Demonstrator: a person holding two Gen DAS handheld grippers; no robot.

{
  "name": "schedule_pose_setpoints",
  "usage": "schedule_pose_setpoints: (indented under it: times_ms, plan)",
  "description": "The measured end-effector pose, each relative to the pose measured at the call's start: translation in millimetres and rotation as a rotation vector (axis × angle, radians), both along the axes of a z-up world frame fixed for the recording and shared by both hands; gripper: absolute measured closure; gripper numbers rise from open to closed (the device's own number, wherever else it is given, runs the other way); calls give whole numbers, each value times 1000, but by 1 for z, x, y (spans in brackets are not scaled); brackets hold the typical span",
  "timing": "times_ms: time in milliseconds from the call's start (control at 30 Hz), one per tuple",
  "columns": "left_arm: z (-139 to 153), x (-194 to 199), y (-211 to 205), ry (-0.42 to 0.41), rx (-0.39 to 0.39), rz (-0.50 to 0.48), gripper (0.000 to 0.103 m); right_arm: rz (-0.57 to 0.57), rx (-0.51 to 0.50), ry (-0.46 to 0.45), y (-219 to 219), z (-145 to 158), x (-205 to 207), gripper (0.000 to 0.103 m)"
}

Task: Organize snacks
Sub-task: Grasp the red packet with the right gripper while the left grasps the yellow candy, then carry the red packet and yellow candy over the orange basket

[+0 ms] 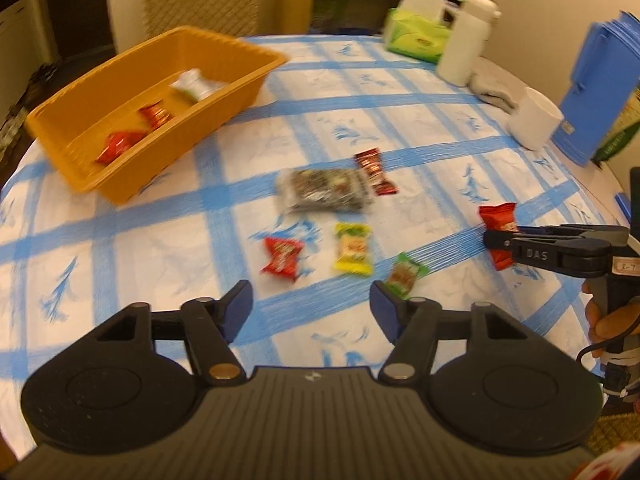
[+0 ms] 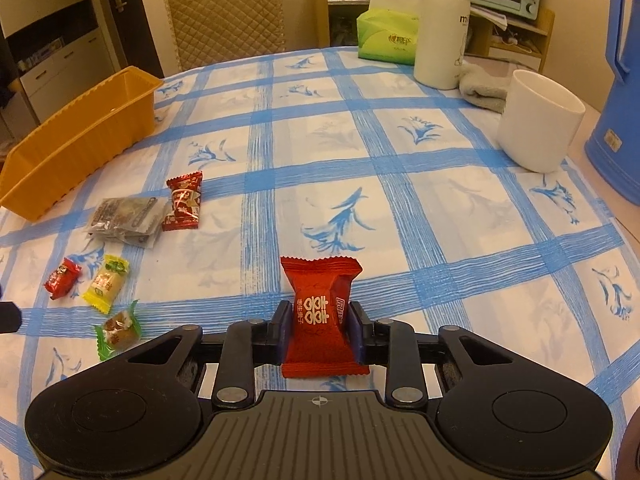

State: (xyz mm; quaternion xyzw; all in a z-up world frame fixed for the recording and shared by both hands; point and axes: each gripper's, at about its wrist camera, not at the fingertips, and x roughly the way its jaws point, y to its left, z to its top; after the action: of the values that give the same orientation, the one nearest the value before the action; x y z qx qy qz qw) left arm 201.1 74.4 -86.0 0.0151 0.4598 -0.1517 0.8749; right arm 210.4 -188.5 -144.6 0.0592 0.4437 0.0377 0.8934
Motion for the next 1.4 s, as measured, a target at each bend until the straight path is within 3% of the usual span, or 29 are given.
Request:
schedule_pose_setpoints:
  times_ms: [167,233,400,767,1033,1400]
  plan:
    - [-6,14,-21,-28,-2,-91,53,-8,26,1,-4,0,-1,73]
    - [-11,22,-29,-29,3,-114,62,-9,31,3,-5,0,-1,73]
    - [-23,39,-39,-12,18,-137,67,-16,49,4,-7,0,-1,73]
    - [-46,57,-51,48,71,-153,76,-19,64,4,-9,0,-2,73]
    - [-47,58,-54,34,89,-150,84,-18,65,3,-9,0,-2,73]
    - [-46,58,-54,38,80,-137,85,-9,69,8,-9,0,-1,73]
